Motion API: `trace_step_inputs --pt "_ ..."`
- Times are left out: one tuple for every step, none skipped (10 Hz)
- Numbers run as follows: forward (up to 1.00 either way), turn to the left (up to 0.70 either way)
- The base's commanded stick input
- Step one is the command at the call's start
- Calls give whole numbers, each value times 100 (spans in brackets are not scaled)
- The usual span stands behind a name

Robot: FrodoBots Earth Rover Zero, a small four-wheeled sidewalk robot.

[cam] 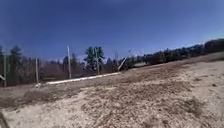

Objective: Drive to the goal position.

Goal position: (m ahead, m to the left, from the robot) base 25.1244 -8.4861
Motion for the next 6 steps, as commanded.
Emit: trace_step_inputs --pt "70 -5" --pt "70 0" --pt "70 0" --pt "70 -11" --pt "70 -25" --pt "70 -20"
